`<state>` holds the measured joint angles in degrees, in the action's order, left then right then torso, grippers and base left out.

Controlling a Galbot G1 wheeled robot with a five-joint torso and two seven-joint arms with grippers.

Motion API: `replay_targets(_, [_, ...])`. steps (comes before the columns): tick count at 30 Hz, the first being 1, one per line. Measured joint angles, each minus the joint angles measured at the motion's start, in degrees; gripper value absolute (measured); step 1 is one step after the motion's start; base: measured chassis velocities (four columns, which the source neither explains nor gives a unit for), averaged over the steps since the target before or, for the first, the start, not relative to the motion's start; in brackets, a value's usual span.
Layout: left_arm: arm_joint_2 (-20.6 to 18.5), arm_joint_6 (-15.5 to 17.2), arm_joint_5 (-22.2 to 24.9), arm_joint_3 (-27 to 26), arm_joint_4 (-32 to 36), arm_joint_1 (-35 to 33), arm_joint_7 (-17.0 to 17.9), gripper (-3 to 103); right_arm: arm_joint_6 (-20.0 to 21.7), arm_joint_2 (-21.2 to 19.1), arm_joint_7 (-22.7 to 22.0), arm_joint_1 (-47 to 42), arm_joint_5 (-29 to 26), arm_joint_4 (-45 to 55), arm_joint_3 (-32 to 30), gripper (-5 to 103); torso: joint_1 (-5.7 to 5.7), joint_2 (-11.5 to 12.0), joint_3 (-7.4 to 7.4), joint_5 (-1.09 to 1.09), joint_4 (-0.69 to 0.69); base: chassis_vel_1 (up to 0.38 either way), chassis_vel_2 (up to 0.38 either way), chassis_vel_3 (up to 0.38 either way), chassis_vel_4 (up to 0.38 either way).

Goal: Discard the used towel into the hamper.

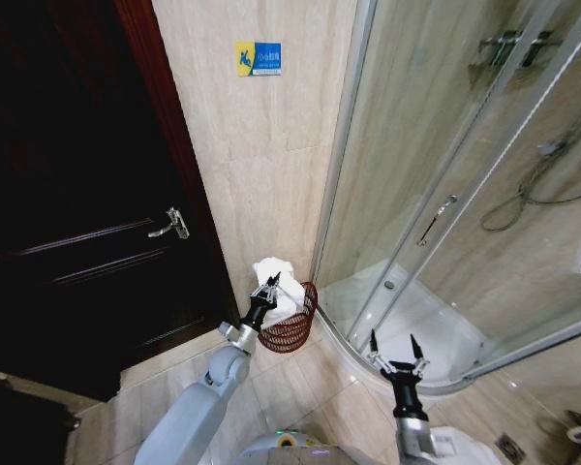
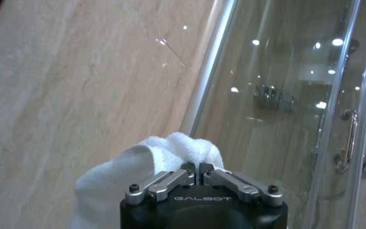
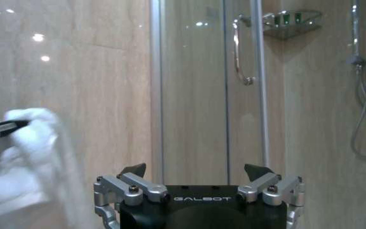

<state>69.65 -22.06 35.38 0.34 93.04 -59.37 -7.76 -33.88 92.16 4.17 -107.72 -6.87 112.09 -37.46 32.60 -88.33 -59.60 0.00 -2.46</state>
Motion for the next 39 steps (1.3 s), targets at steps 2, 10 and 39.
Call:
replay_targets(2, [0.1,0.0,0.4,1.3,-2.3,2.9,0.0,2,-0.3,0.0,0.3,-0.3,0.3,-0.3,0.1,100,0.0,0.0,0.0,-0.01,0.01,0.0,0.0,0.0,0.0])
replay_targets(10, [0.7,-0.8,1.5,5.7,-11.9,12.0,0.0,2,-1.0,0.0,0.4,-0.6,0.3,-1.8,-0.1,100,0.04,0.0,-0.01,-0.01,0.0,0.0,0.0,0.0,0.0])
replay_targets(39, [10.2,-7.5,-1.8,14.2,-46.0,25.9,-1.7,2,-2.2,0.0,1.3,0.9,-1.7,-6.2,-0.8,100,0.04,0.0,-0.01,0.01,0.0,0.0,0.0,0.0,0.0])
